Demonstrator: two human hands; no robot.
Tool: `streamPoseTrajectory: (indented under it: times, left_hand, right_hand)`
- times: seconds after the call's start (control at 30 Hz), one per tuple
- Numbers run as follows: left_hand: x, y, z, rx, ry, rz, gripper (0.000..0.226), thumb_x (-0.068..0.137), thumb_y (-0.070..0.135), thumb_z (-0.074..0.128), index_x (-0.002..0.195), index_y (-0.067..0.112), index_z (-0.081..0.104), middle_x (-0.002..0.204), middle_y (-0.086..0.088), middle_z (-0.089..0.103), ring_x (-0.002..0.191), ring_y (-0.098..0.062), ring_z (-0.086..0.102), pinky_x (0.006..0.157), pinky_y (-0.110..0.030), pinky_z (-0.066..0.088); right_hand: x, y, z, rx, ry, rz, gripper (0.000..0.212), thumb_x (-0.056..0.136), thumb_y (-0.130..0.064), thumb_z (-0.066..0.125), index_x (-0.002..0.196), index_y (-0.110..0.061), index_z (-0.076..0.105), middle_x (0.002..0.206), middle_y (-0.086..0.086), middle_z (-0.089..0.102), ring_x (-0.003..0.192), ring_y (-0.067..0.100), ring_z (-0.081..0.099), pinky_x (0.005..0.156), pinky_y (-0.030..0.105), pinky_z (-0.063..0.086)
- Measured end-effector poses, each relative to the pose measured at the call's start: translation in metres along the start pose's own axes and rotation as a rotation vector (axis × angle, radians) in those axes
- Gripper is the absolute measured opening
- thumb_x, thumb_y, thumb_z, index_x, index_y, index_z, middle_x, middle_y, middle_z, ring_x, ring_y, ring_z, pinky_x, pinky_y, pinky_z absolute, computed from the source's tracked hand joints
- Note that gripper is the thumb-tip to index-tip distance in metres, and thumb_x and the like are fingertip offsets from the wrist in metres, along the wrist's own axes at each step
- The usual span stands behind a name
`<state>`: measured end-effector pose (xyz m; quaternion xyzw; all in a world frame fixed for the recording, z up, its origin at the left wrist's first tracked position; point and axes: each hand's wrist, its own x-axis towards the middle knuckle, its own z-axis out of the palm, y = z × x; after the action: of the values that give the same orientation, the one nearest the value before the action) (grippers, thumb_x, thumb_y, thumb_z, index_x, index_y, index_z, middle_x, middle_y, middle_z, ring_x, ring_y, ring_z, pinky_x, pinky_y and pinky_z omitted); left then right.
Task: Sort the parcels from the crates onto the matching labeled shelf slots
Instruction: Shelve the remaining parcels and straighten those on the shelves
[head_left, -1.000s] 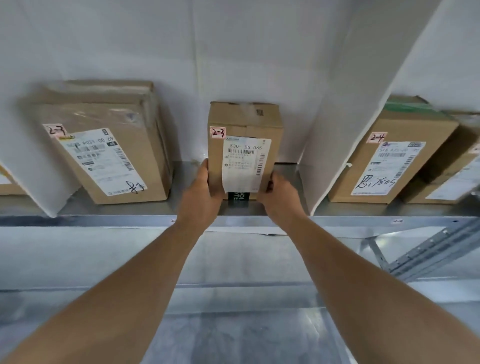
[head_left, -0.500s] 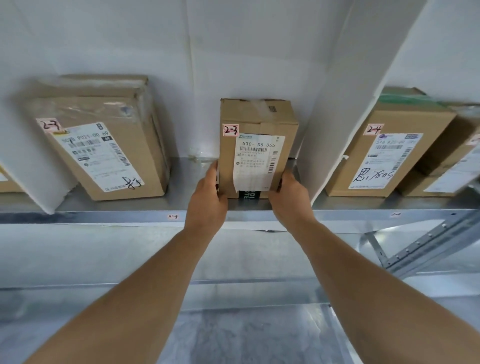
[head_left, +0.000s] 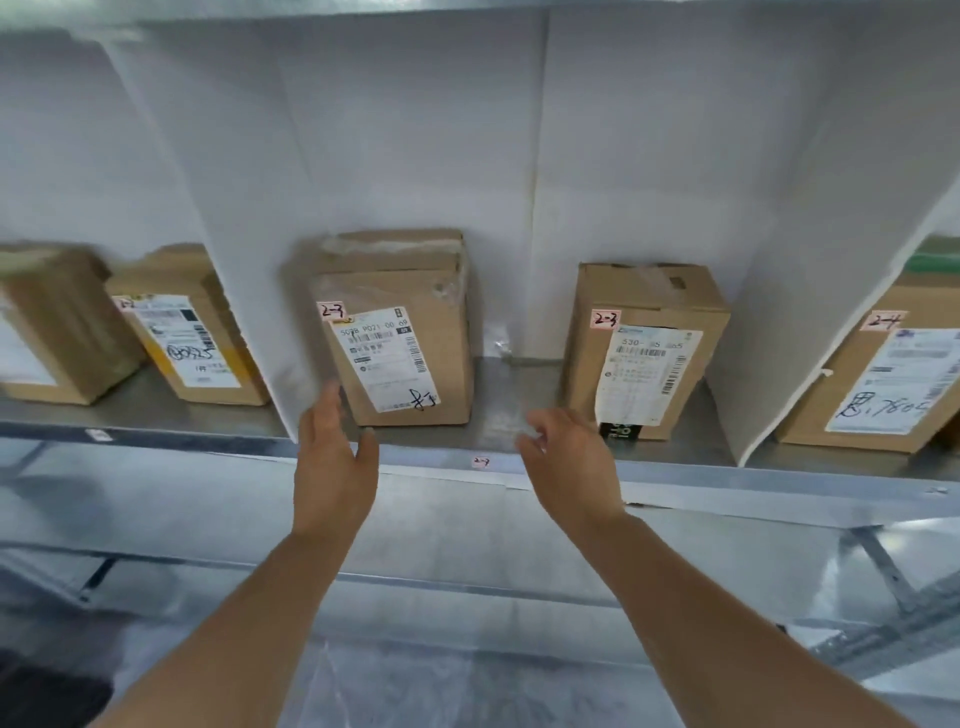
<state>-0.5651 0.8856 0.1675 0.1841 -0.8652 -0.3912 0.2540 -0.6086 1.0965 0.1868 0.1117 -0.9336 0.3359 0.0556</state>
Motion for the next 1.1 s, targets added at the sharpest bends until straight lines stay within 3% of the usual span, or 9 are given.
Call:
streamPoseTrajectory:
  times: [0.13,0.3,0.4,0.57,0.67,0.8,0.9,1.0,1.1]
  left_hand:
    - [0.041,-0.024,-0.002,0.010,-0.095,-0.016,0.067,0.092,0.007,0.054,0.145,0.026,0.019,0.147,-0.004,0.037,0.124,-0.025,0.050,0.099,-0.049,0.046]
    - [0.068,-0.044,0.007,-0.079,-0.262,0.012,0.071,0.093,0.008,0.053,0.148,0.030,0.014,0.142,0.002,0.047,0.122,-0.022,0.052,0.102,-0.047,0.044]
    - [0.069,-0.054,0.009,-0.074,-0.305,0.074,0.059,0.095,0.010,0.049,0.146,0.025,0.024,0.138,0.001,0.052,0.121,-0.024,0.054,0.102,-0.047,0.045]
    - [0.076,-0.058,0.011,-0.061,-0.312,0.138,0.059,0.093,0.006,0.051,0.145,0.023,0.029,0.134,-0.003,0.054,0.118,-0.027,0.056,0.100,-0.043,0.047]
    - [0.073,-0.055,0.009,-0.052,-0.316,0.159,0.065,0.092,0.004,0.051,0.147,0.025,0.024,0.135,-0.001,0.054,0.118,-0.026,0.055,0.099,-0.039,0.047]
    - [0.075,-0.057,0.008,-0.103,-0.361,0.134,0.072,0.092,0.006,0.053,0.150,0.026,0.016,0.136,0.000,0.054,0.119,-0.026,0.055,0.100,-0.046,0.047]
    - [0.068,-0.055,0.000,-0.125,-0.370,0.093,0.079,0.091,0.010,0.056,0.151,0.025,0.007,0.144,-0.004,0.045,0.126,-0.027,0.050,0.100,-0.048,0.047]
    - [0.035,-0.054,-0.024,0.001,-0.379,0.098,0.078,0.093,0.019,0.058,0.151,0.024,0.007,0.156,-0.001,0.025,0.136,-0.025,0.038,0.106,-0.042,0.041]
    - [-0.001,-0.059,-0.056,0.092,-0.426,0.112,0.066,0.095,0.031,0.051,0.150,0.032,0.013,0.155,0.005,0.027,0.137,-0.019,0.037,0.108,-0.040,0.039]
  right_hand:
    - [0.032,-0.028,0.031,-0.032,-0.089,0.025,0.005,0.093,-0.015,0.050,0.093,-0.012,0.046,0.098,0.006,0.051,0.085,0.021,0.049,0.070,0.029,0.038]
    - [0.051,-0.048,0.061,0.009,-0.105,0.117,0.025,0.092,-0.014,0.048,0.116,-0.011,0.054,0.115,0.009,0.061,0.102,0.028,0.059,0.088,0.044,0.051]
    - [0.049,-0.052,0.072,0.017,-0.065,0.169,0.027,0.091,-0.008,0.046,0.116,-0.009,0.055,0.112,0.010,0.063,0.100,0.027,0.058,0.088,0.040,0.050]
    - [0.038,-0.055,0.081,0.059,0.059,0.241,0.023,0.090,-0.004,0.044,0.109,-0.007,0.057,0.106,0.010,0.063,0.094,0.026,0.056,0.079,0.032,0.046]
    - [0.033,-0.058,0.082,0.063,0.100,0.258,0.022,0.091,-0.004,0.045,0.109,-0.007,0.056,0.106,0.009,0.062,0.094,0.026,0.056,0.080,0.034,0.047]
    - [0.034,-0.061,0.081,0.051,0.082,0.281,0.024,0.088,-0.003,0.045,0.109,-0.008,0.055,0.107,0.008,0.061,0.098,0.026,0.056,0.081,0.034,0.049]
    - [0.027,-0.065,0.079,0.014,0.087,0.299,0.032,0.088,-0.005,0.046,0.119,-0.010,0.051,0.116,0.008,0.057,0.101,0.026,0.057,0.077,0.032,0.047]
    - [0.001,-0.074,0.076,-0.086,0.115,0.316,0.034,0.091,-0.007,0.045,0.125,-0.008,0.047,0.122,0.008,0.051,0.102,0.024,0.053,0.075,0.028,0.039]
    - [-0.028,-0.094,0.080,-0.150,0.041,0.282,0.032,0.092,-0.006,0.043,0.124,-0.010,0.049,0.124,0.007,0.049,0.108,0.024,0.051,0.079,0.028,0.041]
